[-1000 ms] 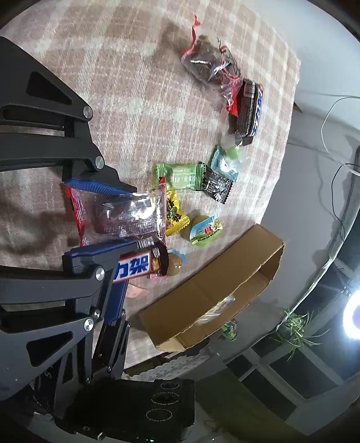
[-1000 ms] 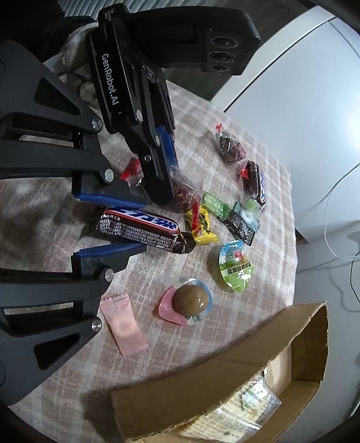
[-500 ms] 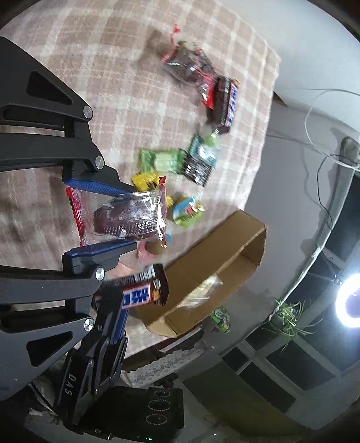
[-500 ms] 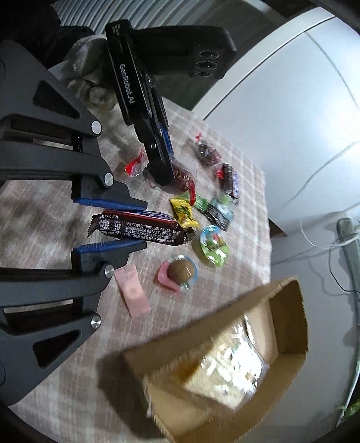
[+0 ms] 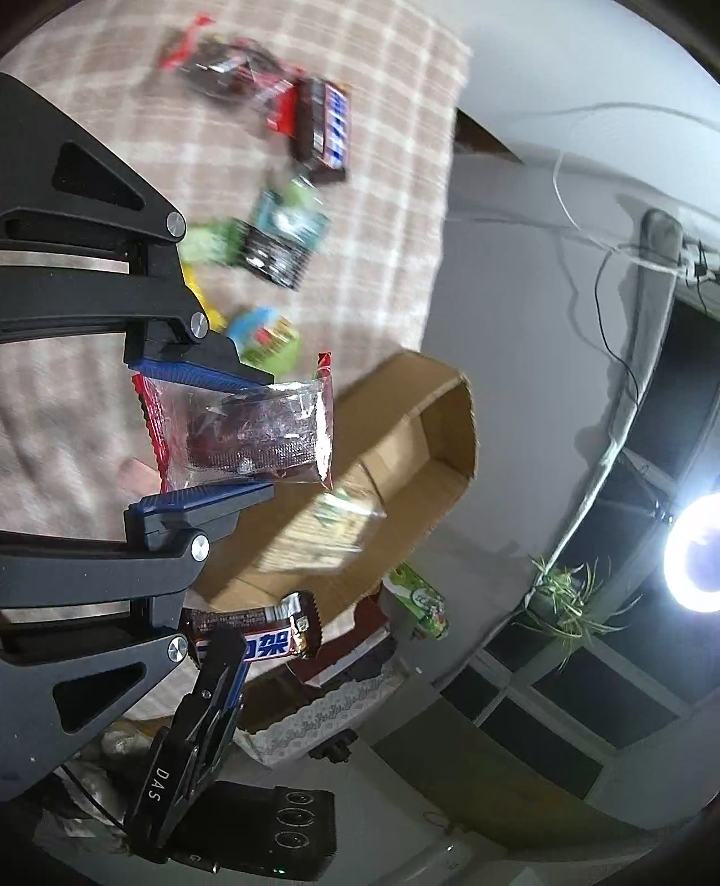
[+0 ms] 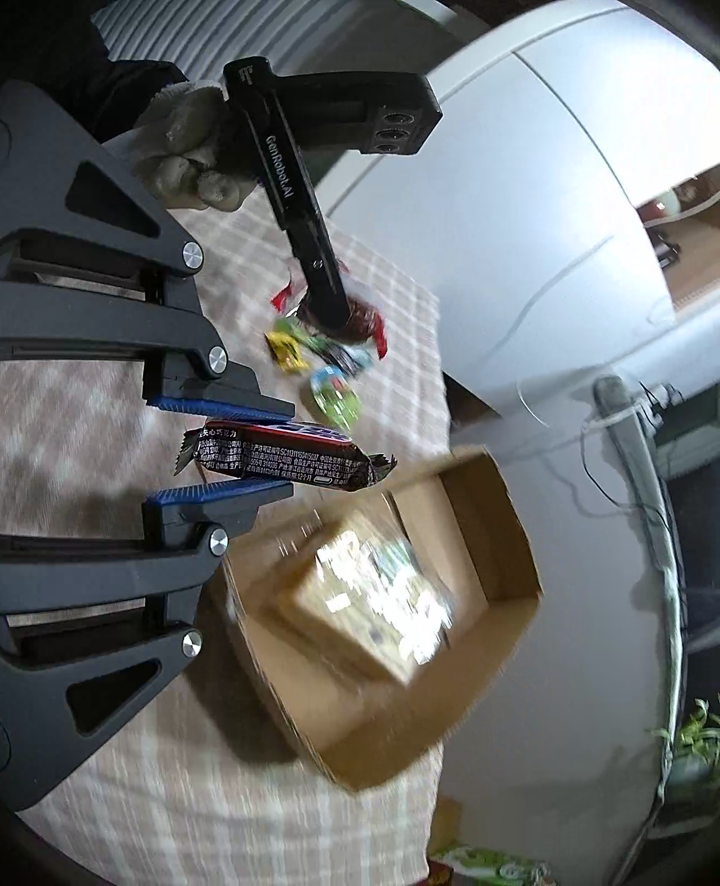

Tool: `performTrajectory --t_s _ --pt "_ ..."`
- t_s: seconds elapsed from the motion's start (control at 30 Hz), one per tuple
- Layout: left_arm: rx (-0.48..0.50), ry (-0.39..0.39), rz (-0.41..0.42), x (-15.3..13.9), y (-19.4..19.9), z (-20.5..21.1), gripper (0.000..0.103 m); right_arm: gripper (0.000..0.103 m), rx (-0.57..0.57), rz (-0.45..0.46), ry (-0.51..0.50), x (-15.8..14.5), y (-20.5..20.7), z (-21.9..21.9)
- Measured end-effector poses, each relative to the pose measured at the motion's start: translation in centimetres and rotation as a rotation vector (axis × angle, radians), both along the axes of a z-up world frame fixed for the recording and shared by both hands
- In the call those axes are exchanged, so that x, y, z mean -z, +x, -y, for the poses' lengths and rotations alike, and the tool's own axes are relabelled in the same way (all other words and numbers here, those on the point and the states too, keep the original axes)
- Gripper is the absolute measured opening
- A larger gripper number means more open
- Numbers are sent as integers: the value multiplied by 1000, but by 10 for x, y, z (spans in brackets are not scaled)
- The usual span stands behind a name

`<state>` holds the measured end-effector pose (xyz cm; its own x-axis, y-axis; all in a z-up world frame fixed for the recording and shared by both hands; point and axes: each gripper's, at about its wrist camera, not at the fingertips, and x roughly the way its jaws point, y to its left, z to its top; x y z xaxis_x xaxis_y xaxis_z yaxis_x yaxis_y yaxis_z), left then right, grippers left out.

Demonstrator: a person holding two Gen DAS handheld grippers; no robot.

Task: Organize snacks
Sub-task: 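Carry both snacks to the box and open both tools to drop them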

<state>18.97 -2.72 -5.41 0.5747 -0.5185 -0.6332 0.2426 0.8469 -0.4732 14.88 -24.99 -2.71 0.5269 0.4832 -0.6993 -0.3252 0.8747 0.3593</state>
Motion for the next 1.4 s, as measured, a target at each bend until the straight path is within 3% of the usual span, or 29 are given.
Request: performTrajectory --t_s 0.43,0.63,0.87,1.2,1.3,1.4 --pt "64 31 16 -9 59 48 30 21 124 10 -17 -4 37 54" --pt "94 136 32 -7 82 71 30 21 151 -6 -30 5 52 67" --pt "115 198 28 -1 93 86 30 21 166 -26 -45 16 62 74" --pt "121 220 16 2 96 92 31 21 171 -46 -61 24 68 75" --pt "108 221 14 0 96 92 47 22 175 -54 -70 26 69 74" --pt "103 215 21 -2 96 91 49 22 181 -53 -72 25 68 75"
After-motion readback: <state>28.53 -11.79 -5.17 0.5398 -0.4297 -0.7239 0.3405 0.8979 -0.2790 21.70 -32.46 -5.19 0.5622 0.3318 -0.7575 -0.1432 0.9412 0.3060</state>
